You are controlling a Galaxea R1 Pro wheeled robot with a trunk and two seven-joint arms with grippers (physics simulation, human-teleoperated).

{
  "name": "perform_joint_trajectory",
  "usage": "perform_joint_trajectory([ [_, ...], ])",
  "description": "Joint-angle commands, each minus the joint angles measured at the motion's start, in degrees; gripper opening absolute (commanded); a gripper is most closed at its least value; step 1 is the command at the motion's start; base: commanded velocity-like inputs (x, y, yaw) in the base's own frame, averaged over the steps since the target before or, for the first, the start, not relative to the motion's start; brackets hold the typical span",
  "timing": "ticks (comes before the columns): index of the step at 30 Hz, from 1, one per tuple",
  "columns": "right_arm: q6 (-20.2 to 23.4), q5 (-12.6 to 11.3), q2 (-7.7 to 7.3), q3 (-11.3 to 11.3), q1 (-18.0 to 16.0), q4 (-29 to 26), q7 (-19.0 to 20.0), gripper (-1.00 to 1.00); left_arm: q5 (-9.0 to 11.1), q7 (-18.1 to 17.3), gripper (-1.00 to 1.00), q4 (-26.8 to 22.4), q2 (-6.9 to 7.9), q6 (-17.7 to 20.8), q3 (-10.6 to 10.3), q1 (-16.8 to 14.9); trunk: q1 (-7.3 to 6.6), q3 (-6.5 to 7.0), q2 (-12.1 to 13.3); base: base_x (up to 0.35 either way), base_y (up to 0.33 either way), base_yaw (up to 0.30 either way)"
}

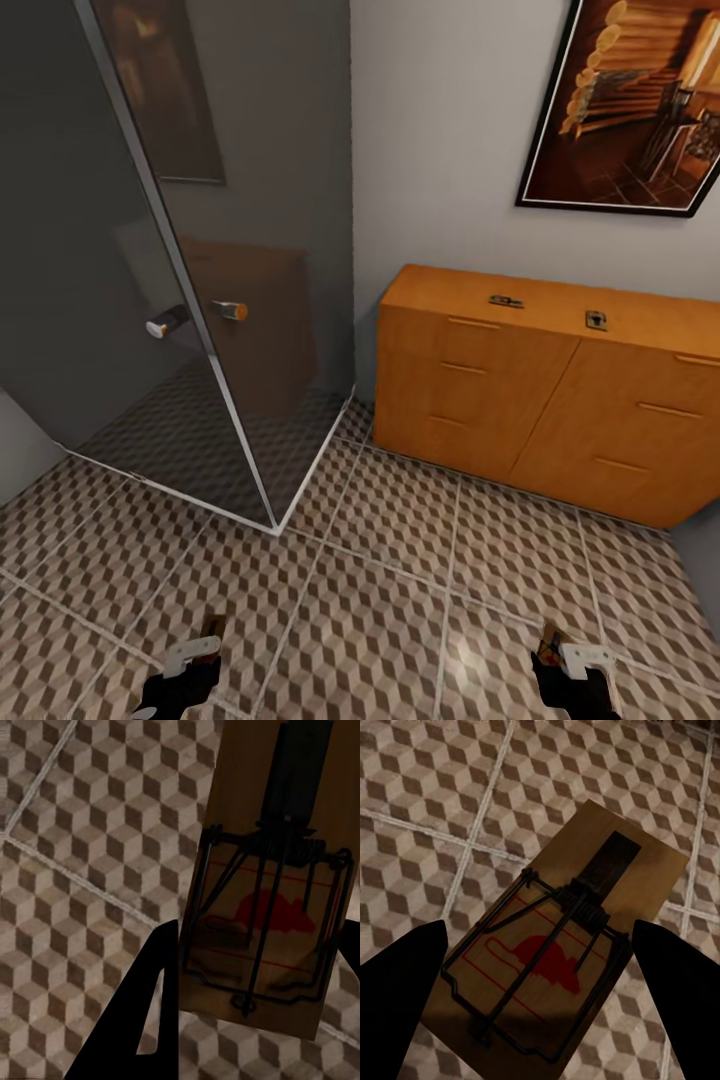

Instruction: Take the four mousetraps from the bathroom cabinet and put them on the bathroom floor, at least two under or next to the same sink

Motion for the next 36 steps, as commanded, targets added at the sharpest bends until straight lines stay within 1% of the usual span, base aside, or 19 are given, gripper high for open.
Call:
perform_joint_trajectory([
  [1,-0.2,0.6,0.05,-0.5,0.0,0.0,0.5,-1.0,0.1,0.3,-1.0,0.2,-0.02,-0.4,-0.3,-0.1,0.0,-0.02,0.0,0.0,0.0,0.123],
  [15,-0.2,0.6,0.05,-0.5,0.0,0.0,0.4,-1.0,0.1,0.3,-1.0,0.2,-0.02,-0.4,-0.3,-0.1,0.0,0.4,0.0,0.0,0.0,0.121],
  [28,-0.3,0.6,0.05,-0.5,0.0,0.0,0.4,-1.0,0.1,0.3,-1.0,0.2,-0.02,-0.4,-0.3,-0.1,0.0,1.27,0.0,0.0,0.0,0.126],
  [33,-2.1,0.6,0.09,-0.4,0.0,0.1,0.2,-1.0,0.1,0.3,-1.0,0.2,-0.02,-0.4,-0.3,-0.1,0.0,1.62,0.0,0.0,0.0,0.191],
  [36,-3.1,0.7,0.15,-0.4,-0.1,0.1,-1.3,-1.0,0.1,0.3,-1.0,0.2,-0.02,-0.4,-0.3,-0.1,0.0,1.78,0.0,0.0,0.0,0.245],
])
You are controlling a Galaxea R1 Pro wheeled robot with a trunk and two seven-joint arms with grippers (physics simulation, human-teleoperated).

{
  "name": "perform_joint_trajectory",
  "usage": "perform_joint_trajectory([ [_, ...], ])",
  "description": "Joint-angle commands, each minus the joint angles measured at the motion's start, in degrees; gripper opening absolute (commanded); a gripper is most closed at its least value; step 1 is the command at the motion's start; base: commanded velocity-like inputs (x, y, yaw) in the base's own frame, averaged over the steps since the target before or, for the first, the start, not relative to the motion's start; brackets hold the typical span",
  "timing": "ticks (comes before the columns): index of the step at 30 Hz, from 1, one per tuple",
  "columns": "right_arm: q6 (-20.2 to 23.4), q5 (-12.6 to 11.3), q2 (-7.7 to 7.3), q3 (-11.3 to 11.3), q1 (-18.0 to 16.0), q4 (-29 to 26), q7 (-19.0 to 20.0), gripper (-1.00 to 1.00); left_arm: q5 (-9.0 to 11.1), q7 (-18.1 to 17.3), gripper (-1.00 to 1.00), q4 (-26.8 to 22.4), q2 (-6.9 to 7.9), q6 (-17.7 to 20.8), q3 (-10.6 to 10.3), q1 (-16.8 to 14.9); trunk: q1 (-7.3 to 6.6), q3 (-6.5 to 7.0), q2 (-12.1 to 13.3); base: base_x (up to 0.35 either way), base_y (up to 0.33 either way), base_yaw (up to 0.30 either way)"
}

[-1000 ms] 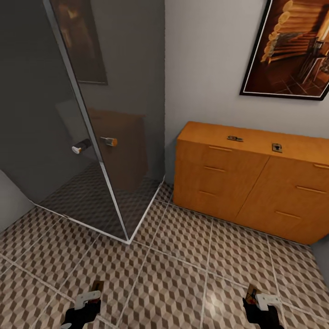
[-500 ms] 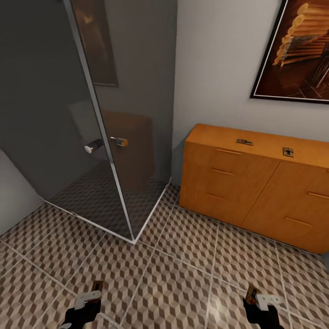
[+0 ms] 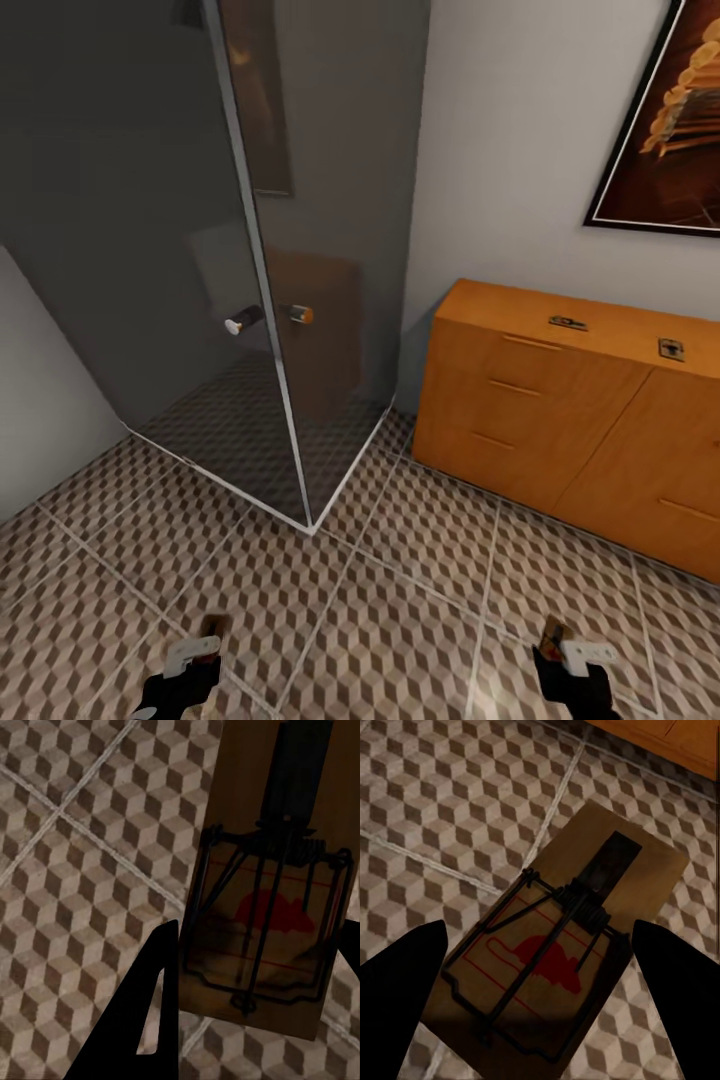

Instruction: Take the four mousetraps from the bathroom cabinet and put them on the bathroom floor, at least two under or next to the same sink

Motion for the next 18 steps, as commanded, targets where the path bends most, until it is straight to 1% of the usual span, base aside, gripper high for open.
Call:
perform_joint_trajectory([
  [1,-0.4,0.6,0.08,-0.4,0.0,0.0,-0.6,-1.0,0.1,0.3,-1.0,0.2,-0.03,-0.4,-0.3,-0.1,0.0,0.0,0.0,0.0,0.0,0.262],
  [4,-0.6,0.5,0.12,-0.4,0.0,0.0,-3.1,-1.0,0.1,0.3,-1.0,0.2,-0.03,-0.4,-0.3,-0.1,0.0,0.11,0.0,0.0,0.0,0.268],
  [7,-0.6,0.5,0.14,-0.4,0.0,0.0,-4.1,-1.0,0.1,0.3,-1.0,0.2,-0.03,-0.4,-0.3,-0.1,0.0,0.21,0.0,0.0,0.0,0.273],
  [18,-0.7,0.5,0.13,-0.4,0.0,0.1,-4.5,-1.0,0.1,0.3,-1.0,0.2,-0.03,-0.4,-0.3,-0.1,0.0,0.35,0.0,0.0,0.0,0.283],
])
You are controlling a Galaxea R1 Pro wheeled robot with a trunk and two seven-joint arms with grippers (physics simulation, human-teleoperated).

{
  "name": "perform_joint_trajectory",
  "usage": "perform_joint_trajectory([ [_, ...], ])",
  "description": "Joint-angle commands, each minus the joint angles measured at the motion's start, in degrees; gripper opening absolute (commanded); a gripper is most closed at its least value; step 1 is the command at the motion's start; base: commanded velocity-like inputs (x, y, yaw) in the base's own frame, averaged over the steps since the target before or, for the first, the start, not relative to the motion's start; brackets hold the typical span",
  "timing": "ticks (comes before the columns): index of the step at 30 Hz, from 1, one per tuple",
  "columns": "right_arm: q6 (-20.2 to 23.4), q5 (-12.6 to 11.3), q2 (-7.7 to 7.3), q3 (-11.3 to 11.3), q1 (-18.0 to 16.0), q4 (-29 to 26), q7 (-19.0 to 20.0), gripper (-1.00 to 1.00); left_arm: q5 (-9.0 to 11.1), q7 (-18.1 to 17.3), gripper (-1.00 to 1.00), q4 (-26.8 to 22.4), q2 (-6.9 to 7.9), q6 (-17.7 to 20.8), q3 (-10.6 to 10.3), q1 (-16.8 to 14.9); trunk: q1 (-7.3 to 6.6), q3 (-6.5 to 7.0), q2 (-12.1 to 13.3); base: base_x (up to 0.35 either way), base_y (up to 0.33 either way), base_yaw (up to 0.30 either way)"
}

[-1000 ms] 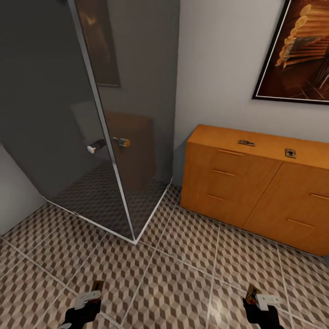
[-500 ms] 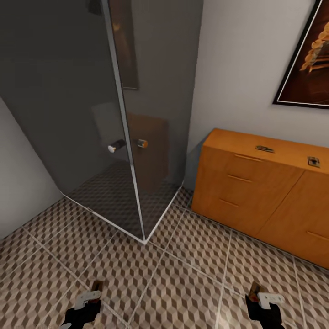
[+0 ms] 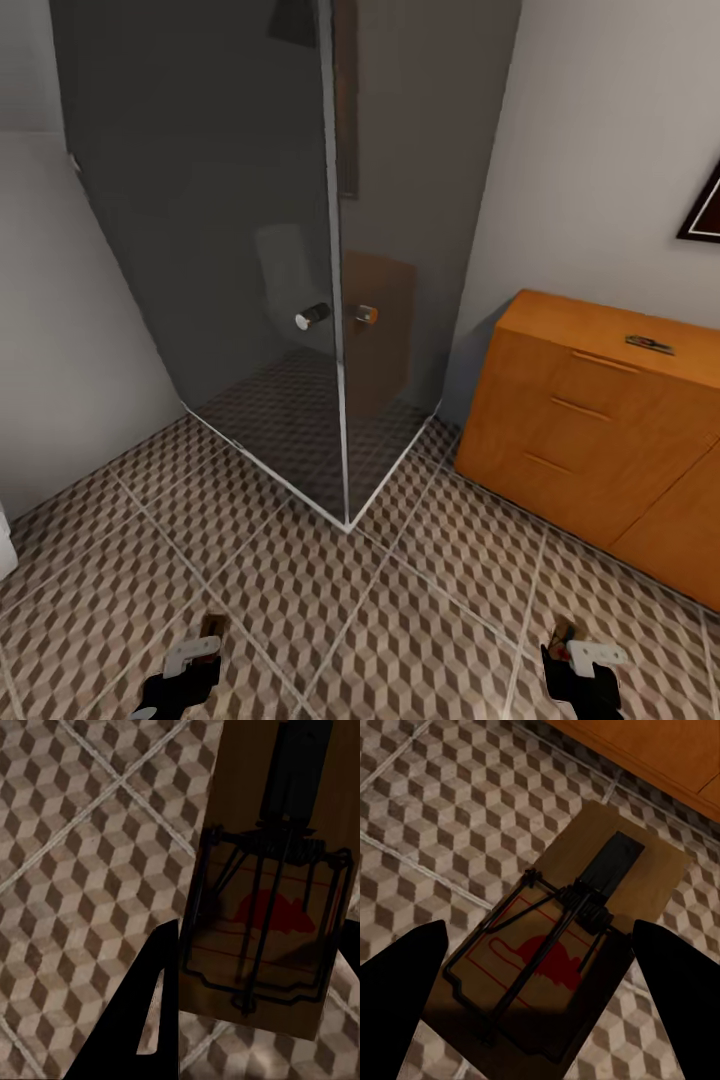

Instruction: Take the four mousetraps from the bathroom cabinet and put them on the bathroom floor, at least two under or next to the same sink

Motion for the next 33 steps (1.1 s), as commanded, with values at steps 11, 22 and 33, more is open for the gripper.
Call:
perform_joint_trajectory([
  [11,-0.2,0.6,0.02,-0.2,0.0,0.1,-0.1,-1.0,0.1,0.3,-1.0,0.2,-0.03,-0.4,-0.3,-0.1,0.0,-0.04,0.0,0.0,0.0,0.287],
  [22,-0.2,0.6,0.02,-0.2,0.0,0.1,-0.1,-1.0,0.1,0.3,-1.0,0.2,-0.03,-0.4,-0.3,-0.1,0.0,-0.04,0.0,0.0,0.0,0.287],
  [33,-0.2,0.6,0.02,-0.2,0.0,0.1,-0.1,-1.0,0.1,0.3,-1.0,0.2,-0.03,-0.4,-0.3,-0.1,0.0,-0.04,0.0,0.0,0.0,0.287],
])
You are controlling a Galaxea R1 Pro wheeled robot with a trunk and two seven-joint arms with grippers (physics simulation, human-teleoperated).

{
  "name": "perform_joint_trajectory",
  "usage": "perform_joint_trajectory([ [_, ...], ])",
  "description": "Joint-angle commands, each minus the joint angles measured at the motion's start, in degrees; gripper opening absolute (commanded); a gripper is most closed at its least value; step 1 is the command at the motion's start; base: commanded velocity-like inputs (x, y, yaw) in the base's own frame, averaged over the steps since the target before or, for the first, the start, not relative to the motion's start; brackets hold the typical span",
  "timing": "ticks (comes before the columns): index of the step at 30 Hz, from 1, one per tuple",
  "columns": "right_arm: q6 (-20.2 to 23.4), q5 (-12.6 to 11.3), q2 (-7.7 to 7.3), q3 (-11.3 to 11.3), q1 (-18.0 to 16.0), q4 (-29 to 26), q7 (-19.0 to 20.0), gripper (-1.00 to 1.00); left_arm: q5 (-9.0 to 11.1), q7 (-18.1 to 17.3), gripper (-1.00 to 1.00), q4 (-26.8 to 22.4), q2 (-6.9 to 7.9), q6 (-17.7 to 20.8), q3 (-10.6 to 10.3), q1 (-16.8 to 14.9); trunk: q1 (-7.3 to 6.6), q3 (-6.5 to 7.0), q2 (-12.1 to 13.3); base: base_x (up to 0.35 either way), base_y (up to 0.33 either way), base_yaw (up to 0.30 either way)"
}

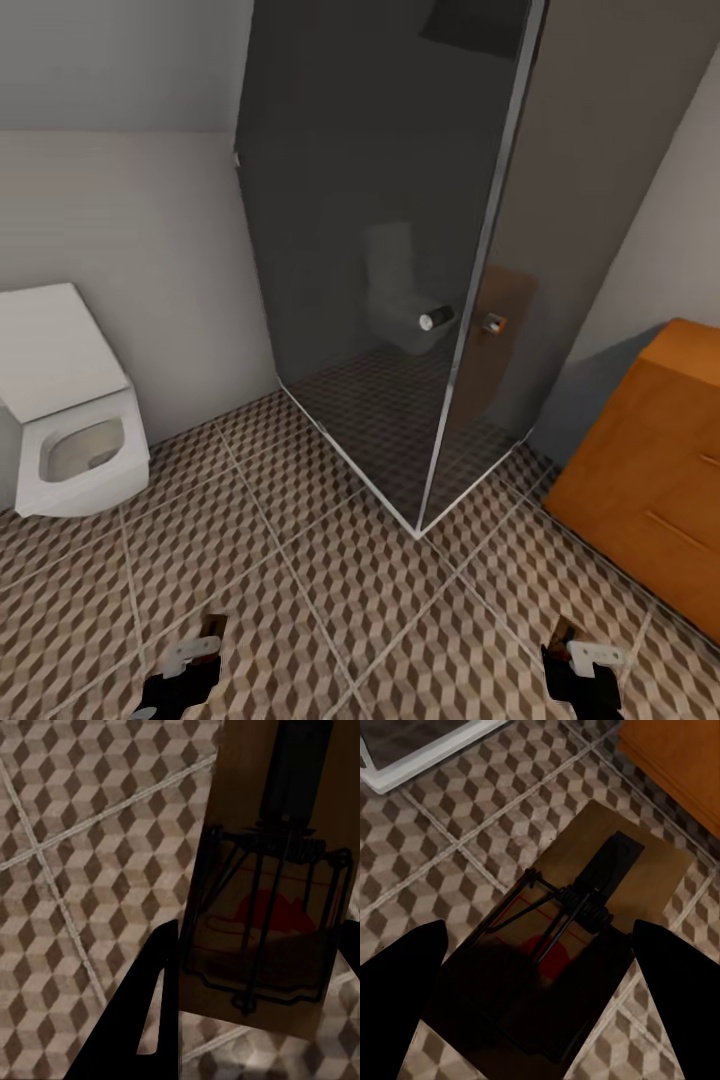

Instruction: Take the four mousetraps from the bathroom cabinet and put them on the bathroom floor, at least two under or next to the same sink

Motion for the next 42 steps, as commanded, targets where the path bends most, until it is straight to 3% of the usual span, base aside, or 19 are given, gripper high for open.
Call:
perform_joint_trajectory([
  [1,-0.2,0.6,0.02,-0.2,0.0,0.0,-0.1,-1.0,0.1,0.3,-1.0,0.2,-0.03,-0.4,-0.3,-0.1,0.0,-0.05,0.0,0.0,0.0,0.287],
  [42,-0.2,0.6,0.02,-0.2,0.0,0.0,-0.1,-1.0,0.1,0.3,-1.0,0.2,-0.03,-0.4,-0.3,-0.1,0.0,-0.05,0.0,0.0,0.0,0.287],
])
